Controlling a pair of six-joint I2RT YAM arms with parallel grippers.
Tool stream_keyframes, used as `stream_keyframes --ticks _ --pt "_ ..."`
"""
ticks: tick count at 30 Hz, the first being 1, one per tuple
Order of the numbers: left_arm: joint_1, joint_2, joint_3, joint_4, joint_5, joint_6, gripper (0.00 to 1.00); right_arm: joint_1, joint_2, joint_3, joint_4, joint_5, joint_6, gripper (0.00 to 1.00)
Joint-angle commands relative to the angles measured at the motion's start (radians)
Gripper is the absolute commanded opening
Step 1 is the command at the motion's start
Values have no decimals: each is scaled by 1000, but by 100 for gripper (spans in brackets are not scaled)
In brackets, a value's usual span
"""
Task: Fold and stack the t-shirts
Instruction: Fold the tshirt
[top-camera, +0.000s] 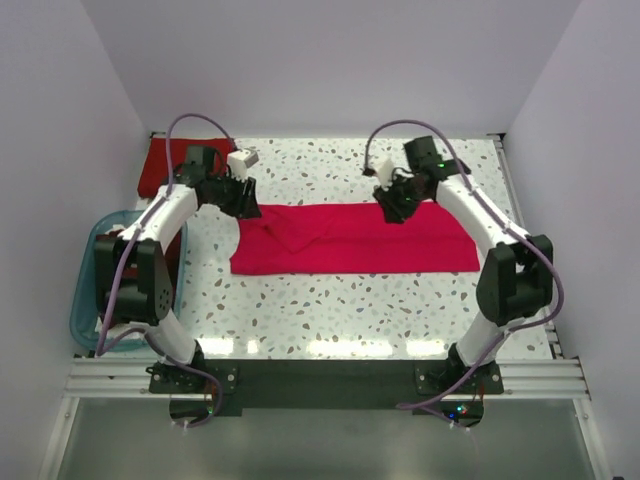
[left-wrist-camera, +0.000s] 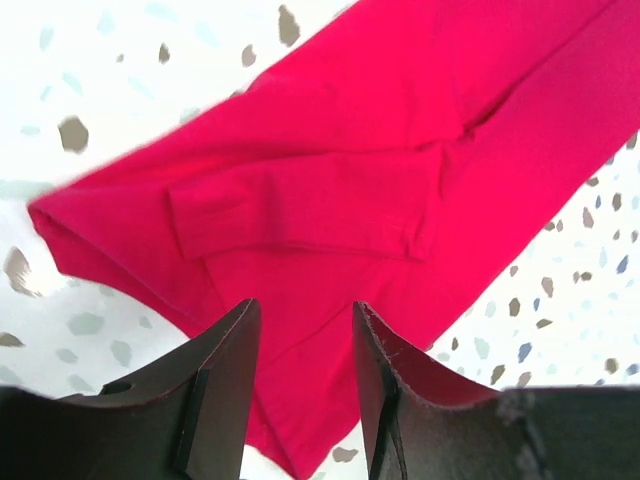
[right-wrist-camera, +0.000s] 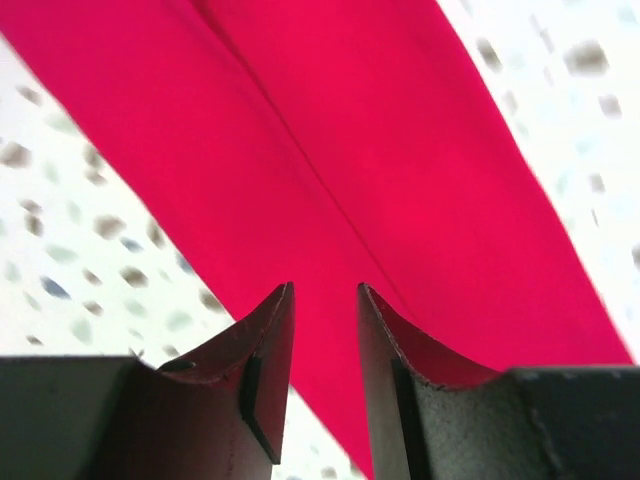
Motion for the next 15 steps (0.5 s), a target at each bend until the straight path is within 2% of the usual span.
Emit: stream_keyframes --ticks 1,8,15 --pt "31 62 23 -13 59 -136 47 149 50 54 168 -65 96 36" --pt "40 21 -111 -24 5 -185 45 399 228 191 325 -70 104 37" --pt "46 22 -158 -59 -50 -157 44 533 371 289 331 -35 66 36"
